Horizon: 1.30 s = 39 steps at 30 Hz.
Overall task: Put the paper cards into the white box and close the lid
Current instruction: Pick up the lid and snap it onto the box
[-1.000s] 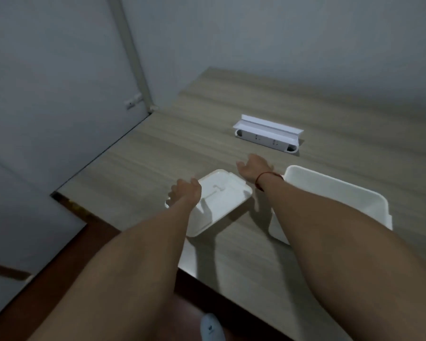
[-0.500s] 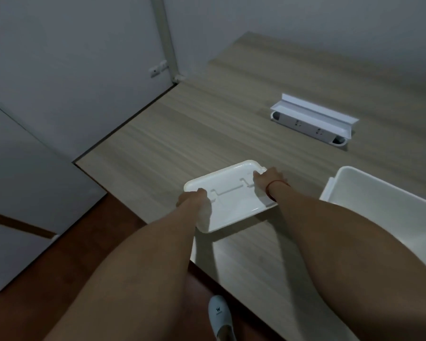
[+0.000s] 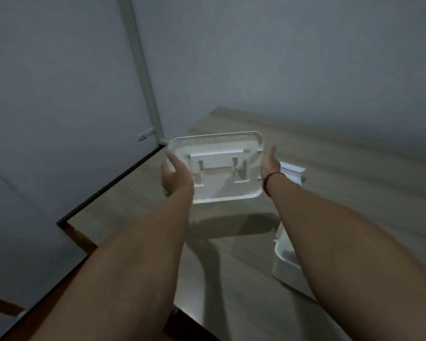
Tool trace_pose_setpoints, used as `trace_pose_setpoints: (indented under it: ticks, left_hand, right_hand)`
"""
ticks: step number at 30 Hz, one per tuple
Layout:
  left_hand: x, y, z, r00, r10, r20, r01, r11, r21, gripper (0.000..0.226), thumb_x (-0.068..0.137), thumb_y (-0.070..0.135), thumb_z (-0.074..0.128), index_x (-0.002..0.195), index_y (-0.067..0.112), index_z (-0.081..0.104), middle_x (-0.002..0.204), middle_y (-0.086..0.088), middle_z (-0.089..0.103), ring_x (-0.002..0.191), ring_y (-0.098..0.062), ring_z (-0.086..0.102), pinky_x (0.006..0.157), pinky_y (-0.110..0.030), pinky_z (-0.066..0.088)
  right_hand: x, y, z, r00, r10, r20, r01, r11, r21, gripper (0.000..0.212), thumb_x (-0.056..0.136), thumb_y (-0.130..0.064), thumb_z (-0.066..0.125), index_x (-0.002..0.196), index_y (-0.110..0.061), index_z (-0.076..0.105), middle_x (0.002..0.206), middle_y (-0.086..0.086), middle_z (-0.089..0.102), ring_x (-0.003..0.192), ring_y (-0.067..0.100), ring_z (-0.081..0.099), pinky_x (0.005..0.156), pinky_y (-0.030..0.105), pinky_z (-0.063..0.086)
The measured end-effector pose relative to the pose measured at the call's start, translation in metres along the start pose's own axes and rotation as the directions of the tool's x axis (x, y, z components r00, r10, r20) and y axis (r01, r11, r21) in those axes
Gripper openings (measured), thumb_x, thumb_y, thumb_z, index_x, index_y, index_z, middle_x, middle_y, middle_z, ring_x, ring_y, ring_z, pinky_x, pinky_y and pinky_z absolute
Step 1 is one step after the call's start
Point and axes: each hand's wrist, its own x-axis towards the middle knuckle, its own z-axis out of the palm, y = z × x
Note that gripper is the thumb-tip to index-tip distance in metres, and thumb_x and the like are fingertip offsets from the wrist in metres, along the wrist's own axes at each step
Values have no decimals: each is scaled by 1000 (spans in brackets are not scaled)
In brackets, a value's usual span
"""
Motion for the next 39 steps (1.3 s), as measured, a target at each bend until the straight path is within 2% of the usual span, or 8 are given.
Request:
trace_pose_setpoints:
  ticks: [4,9,11,14,17,22,27,39]
  left_hand:
    - [-22,29,6,978,-166,125,199,921,-336,84,83,73,39,136,9,52,142,-9,52,128,-29,52,97,-33,41]
    - [-49,25,2,959,-187,214,252,907,-337,39,89,37,51,103,3,61,113,-17,62,91,-30,66,77,-35,55]
    - [-60,21,2,945,-186,270,264,921,-288,18,88,20,51,77,7,56,94,-15,57,62,-20,55,55,-25,45]
    - [-73,9,12,911,-211,354,234,972,-23,11,80,9,58,89,5,64,80,-10,62,60,-24,56,52,-23,43]
    - [-94,-4,25,901,-154,405,90,981,173,22,83,15,57,99,4,67,80,-9,67,67,-24,65,51,-23,44]
    - [-131,-26,52,857,-79,510,-126,927,355,39,75,19,60,105,-2,72,108,-17,75,101,-28,72,86,-42,58]
    - [-176,-51,65,772,8,635,-334,856,395,51,90,32,59,128,-3,58,127,-21,64,116,-36,62,98,-41,52]
    - [-199,-126,74,779,1,626,-416,749,516,49,98,35,46,131,-1,53,135,-19,57,127,-36,52,112,-46,36]
  right_hand:
    - [-12,-31,-38,987,-58,148,-8,912,410,32,86,-43,53,77,-15,66,59,0,72,49,17,68,54,25,58]
    - [-32,-25,-88,998,-20,52,-2,917,400,28,92,4,44,65,-6,46,67,7,45,25,9,54,33,14,46]
    - [-37,-20,-109,1000,-5,27,-4,939,345,26,90,10,40,69,-1,48,73,11,49,34,12,60,37,18,49]
    - [-42,-8,-143,1000,24,11,-26,961,274,34,82,14,44,111,5,58,121,22,62,90,30,70,59,38,57]
    - [-56,0,-172,996,-17,-85,37,968,250,31,79,11,62,110,5,62,124,15,63,73,23,70,61,31,59]
    - [-91,21,-219,917,-146,-371,158,987,2,58,72,-19,82,124,0,62,123,9,66,103,23,66,92,29,52]
    - [-104,47,-253,834,-126,-537,54,987,-149,62,83,-36,68,130,1,54,137,17,57,127,33,55,102,35,45]
    - [-98,111,-290,778,-42,-626,-44,992,-122,49,87,-31,60,126,-1,60,130,17,62,119,34,59,96,34,48]
